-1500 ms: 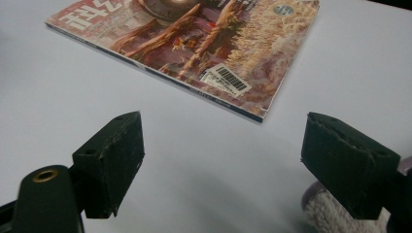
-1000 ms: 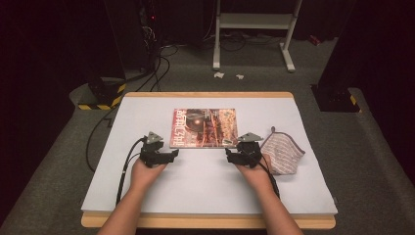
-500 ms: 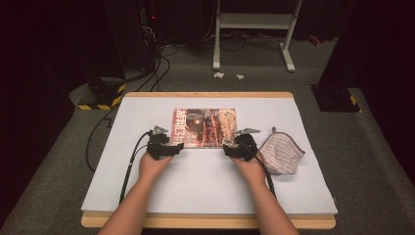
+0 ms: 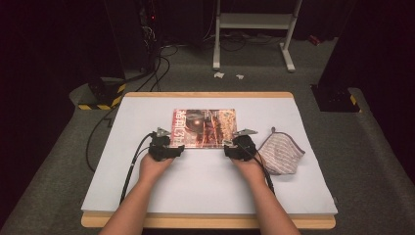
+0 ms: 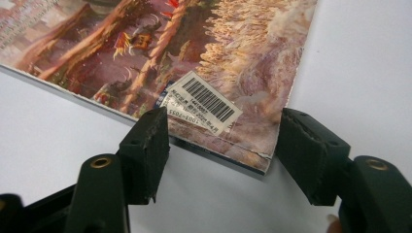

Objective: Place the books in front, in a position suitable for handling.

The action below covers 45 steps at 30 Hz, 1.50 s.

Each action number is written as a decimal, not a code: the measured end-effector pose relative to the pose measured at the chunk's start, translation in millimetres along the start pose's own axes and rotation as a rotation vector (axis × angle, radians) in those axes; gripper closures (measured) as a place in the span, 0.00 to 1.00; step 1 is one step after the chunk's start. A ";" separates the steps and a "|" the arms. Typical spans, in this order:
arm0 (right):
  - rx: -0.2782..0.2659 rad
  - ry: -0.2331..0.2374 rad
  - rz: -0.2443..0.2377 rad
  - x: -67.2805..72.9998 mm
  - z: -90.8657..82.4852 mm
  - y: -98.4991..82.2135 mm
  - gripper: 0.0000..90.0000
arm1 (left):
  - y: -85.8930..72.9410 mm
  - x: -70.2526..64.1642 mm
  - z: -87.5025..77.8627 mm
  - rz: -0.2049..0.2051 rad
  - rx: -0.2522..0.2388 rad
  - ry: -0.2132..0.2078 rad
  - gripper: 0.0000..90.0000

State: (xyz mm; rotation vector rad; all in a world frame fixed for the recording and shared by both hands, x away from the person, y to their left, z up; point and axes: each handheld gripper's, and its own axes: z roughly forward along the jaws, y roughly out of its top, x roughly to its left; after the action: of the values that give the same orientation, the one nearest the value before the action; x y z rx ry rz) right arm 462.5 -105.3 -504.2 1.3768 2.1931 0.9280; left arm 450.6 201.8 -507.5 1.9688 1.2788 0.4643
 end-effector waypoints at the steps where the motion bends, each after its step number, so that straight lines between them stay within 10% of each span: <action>1: 0.002 -0.005 -0.007 1.4 -0.4 -0.5 0.41 | -0.8 -0.7 -0.8 0.006 0.000 0.007 0.33; 33: -0.013 0.041 -0.073 45.9 -63.5 -68.5 0.45 | -78.1 -39.8 -78.2 0.140 0.007 -0.002 0.42; 45: -0.019 0.082 -0.086 42.9 -71.4 -77.2 0.42 | -82.8 -35.8 -84.8 0.165 -0.003 0.026 0.48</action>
State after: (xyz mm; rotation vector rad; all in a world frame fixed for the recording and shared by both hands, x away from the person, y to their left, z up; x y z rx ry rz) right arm 349.3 -113.3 -507.6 1.2461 2.2779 0.9876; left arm 328.4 221.7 -509.0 2.0809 1.1352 0.5729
